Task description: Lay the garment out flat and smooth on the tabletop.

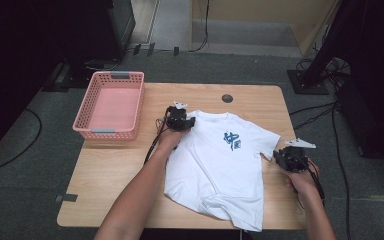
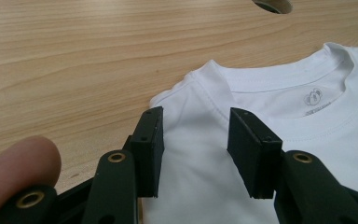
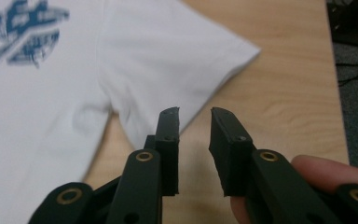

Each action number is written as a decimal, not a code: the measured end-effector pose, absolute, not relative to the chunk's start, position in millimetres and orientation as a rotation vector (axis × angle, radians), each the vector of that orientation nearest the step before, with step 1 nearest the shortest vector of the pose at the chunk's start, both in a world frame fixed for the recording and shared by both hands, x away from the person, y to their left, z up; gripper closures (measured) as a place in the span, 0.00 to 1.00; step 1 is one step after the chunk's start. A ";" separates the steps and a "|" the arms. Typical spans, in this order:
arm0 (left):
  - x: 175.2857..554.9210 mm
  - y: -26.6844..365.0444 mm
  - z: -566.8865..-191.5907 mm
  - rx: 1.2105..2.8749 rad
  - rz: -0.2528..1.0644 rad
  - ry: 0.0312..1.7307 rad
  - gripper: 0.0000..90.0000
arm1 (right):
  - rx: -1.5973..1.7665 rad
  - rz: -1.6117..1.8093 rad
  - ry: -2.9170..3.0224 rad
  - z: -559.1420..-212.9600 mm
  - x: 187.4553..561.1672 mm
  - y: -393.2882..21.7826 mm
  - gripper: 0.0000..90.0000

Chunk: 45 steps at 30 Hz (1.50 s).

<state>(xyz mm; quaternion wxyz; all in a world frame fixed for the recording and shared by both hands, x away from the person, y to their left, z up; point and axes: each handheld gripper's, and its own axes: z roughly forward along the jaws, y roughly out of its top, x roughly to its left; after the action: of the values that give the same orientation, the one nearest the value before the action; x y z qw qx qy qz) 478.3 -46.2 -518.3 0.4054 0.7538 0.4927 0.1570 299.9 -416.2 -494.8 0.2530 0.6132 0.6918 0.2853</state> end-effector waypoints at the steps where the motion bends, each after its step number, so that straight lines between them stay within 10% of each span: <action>1: 479.0 -45.5 -518.2 1.899 0.380 1.239 0.61 | 1.660 0.809 1.857 -492.2 304.8 -414.8 0.77; 23: 451.8 -3.0 -508.3 1.895 0.295 1.391 0.57 | 1.599 0.925 1.844 -511.3 421.4 -344.4 0.50; 30: 450.8 -32.7 -507.0 2.009 0.436 1.321 0.95 | 1.644 0.914 1.828 -523.2 423.9 -353.1 0.44; 35: 450.1 -51.1 -481.5 1.959 0.432 1.270 1.00 | 1.621 0.899 1.847 -523.6 424.2 -351.6 0.42; 37: 434.0 -71.0 -468.0 1.989 0.320 1.063 0.99 | 1.639 0.932 1.838 -523.6 424.2 -354.6 0.42; 40: 409.4 -88.6 -451.5 2.042 0.170 0.710 0.66 | 1.678 0.998 1.822 -523.4 424.1 -361.0 0.40; 45: 436.9 -56.6 -452.3 1.879 0.118 1.035 0.59 | 1.730 1.027 1.777 -523.1 421.6 -372.8 0.39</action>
<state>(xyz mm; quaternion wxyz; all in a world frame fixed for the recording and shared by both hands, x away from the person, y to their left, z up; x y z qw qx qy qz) 436.9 -56.6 -452.3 0.4765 0.7690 0.4234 0.0484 421.6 -372.8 -523.1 0.2267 0.6277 0.6447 0.3728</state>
